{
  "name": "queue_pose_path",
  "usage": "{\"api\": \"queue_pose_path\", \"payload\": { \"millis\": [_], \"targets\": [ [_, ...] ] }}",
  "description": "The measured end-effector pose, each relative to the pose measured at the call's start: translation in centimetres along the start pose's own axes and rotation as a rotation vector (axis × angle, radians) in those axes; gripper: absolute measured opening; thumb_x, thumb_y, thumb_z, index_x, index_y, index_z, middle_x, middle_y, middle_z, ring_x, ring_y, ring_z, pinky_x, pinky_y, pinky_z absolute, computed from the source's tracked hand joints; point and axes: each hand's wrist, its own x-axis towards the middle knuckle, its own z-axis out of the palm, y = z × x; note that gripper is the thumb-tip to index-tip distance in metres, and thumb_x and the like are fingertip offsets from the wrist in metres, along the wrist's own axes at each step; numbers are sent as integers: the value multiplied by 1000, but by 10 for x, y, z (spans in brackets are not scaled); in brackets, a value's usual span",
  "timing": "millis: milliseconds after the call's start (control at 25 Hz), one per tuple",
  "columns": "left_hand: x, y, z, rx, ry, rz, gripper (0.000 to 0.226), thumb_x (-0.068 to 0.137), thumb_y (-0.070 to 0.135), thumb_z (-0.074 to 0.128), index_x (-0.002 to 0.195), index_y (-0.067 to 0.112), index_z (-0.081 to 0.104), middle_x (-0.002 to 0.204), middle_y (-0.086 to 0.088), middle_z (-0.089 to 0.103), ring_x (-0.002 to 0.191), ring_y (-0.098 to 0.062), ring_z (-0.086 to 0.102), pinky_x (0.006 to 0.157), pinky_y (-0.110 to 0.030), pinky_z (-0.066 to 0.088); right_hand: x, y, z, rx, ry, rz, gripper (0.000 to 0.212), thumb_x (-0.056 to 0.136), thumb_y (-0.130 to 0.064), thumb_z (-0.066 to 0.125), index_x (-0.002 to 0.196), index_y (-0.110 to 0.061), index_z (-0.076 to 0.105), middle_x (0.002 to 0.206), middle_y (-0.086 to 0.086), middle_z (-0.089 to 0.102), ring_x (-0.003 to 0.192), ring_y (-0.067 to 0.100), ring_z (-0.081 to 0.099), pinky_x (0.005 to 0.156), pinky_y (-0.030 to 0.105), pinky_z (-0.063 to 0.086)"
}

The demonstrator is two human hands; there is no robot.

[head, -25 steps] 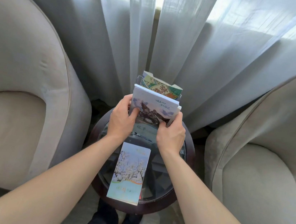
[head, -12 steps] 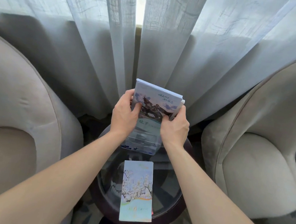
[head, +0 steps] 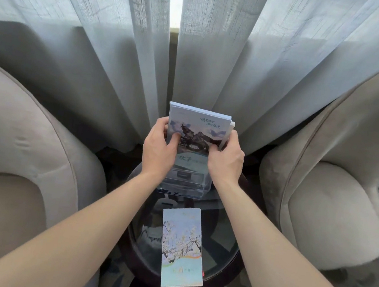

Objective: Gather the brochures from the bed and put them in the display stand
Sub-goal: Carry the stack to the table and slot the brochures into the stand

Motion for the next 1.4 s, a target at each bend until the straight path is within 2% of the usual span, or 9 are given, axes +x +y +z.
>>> {"api": "queue_pose_path", "payload": {
  "millis": [200,480,600,800,1000,1080,1160,1240,1400],
  "targets": [
    [-8,-3,-3,-34,63,-57,16,93,30,61,106,35,53,91,12,64,87,-16,62,79,-46,54,6,-7,2,6,-65,-64,19,86,-16,55,99,-29,50,85,-8,66,81,25,60,66,37,45],
    [-14,-18,11,31,-24,-53,14,94,25,61,106,29,55,96,10,66,91,-17,63,80,-46,54,2,23,5,-4,-111,51,17,86,-18,58,100,-27,53,87,-7,66,85,27,61,67,35,42],
    [-17,-28,17,89,-34,-71,14,95,29,60,106,32,53,98,12,65,93,-16,62,82,-45,54,2,34,11,-44,-145,84,16,86,-21,58,100,-25,52,89,-2,67,86,30,61,71,39,48],
    [-22,-46,23,393,76,16,14,93,33,59,105,29,55,85,17,48,88,-12,41,85,-32,24,-3,45,20,-107,-146,70,13,88,-21,58,99,-22,50,98,4,68,93,32,60,83,43,49],
    [-23,-59,20,463,66,39,11,92,33,60,101,27,56,83,17,48,86,-12,37,77,-31,17,-9,46,28,-130,-96,35,19,91,-18,58,100,-25,43,107,3,63,102,29,58,88,45,48],
    [-21,-60,22,482,50,46,12,92,33,61,103,27,57,89,13,58,86,-13,39,77,-32,20,-9,48,28,-125,-46,6,16,92,-17,58,100,-22,45,106,-2,56,104,26,55,83,41,47],
    [-22,-61,23,412,18,38,23,89,29,66,110,24,57,102,7,61,92,-15,45,80,-35,33,-9,51,27,-94,-17,-15,15,93,-18,58,104,-21,50,106,-6,51,103,22,55,79,38,45],
    [-25,-57,23,225,11,-22,43,85,25,70,124,25,51,116,7,52,104,-11,50,88,-34,46,-10,50,25,-43,-3,8,22,91,-17,58,111,-24,54,107,-10,50,101,17,56,78,35,45],
    [-38,-49,24,137,-1,-73,59,91,22,63,144,24,38,134,8,40,119,-6,47,97,-29,45,-16,46,25,15,-7,86,29,91,-16,57,118,-25,59,109,-12,53,99,11,57,83,34,47]
  ]
}}
